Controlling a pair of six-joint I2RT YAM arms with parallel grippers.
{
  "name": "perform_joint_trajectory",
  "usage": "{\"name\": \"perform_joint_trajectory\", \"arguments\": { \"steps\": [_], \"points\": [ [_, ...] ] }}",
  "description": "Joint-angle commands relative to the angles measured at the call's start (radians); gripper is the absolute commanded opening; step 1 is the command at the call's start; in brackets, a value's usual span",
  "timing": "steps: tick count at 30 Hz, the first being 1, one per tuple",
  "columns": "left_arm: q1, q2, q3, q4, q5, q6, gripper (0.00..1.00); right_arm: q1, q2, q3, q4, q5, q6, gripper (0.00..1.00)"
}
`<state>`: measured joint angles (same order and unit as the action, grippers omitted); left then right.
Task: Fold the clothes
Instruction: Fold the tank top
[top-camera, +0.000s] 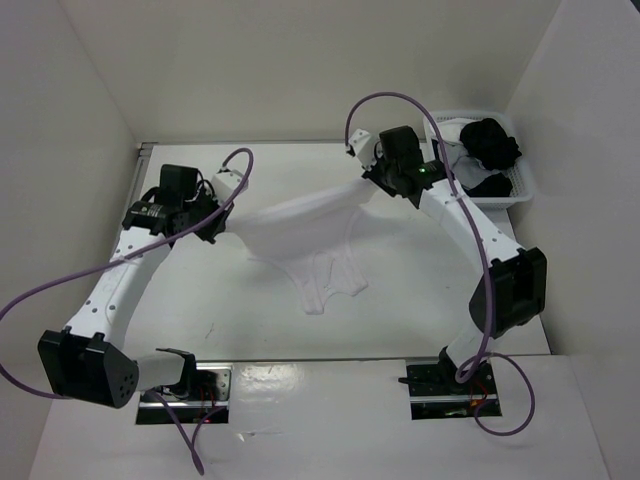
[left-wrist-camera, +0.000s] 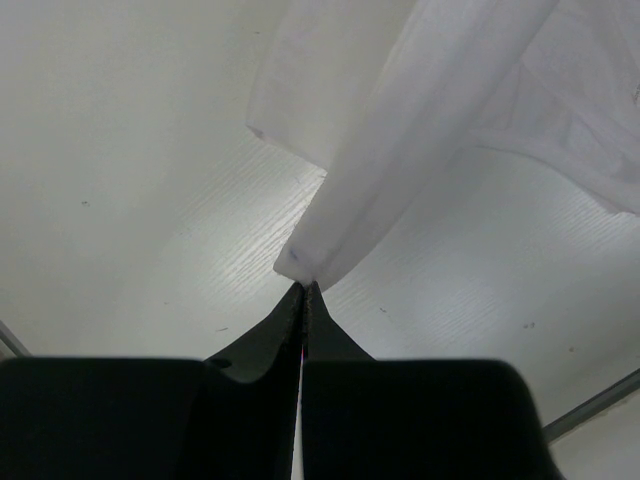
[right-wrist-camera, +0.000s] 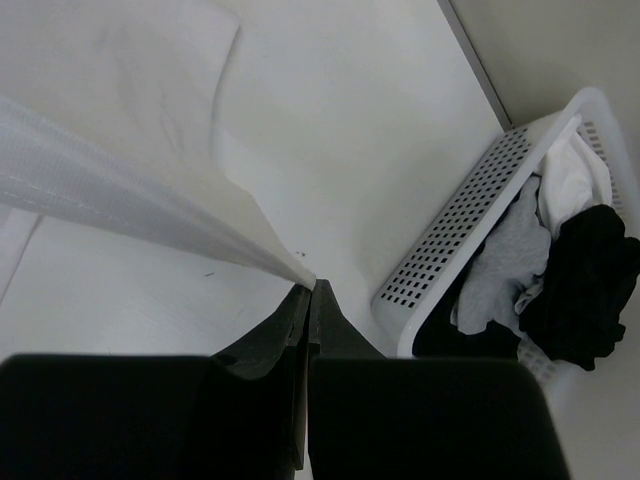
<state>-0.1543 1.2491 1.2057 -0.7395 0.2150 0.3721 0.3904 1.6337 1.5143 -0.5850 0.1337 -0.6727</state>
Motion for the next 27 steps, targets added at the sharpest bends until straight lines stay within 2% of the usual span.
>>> {"name": "perform_joint_trajectory", "arguments": {
  "steps": [1,27],
  "points": [
    [-0.010,-0.033,-0.012,-0.027,0.015,0.031,0.00,0.005,-0.069,-0.026,0.034,0.010,-0.011,0.00],
    [-0.066,-0.103,-0.061,-0.066,0.044,0.050,0.00,0.045,-0.202,-0.175,-0.067,-0.052,-0.050,0.00]
  ]
}}
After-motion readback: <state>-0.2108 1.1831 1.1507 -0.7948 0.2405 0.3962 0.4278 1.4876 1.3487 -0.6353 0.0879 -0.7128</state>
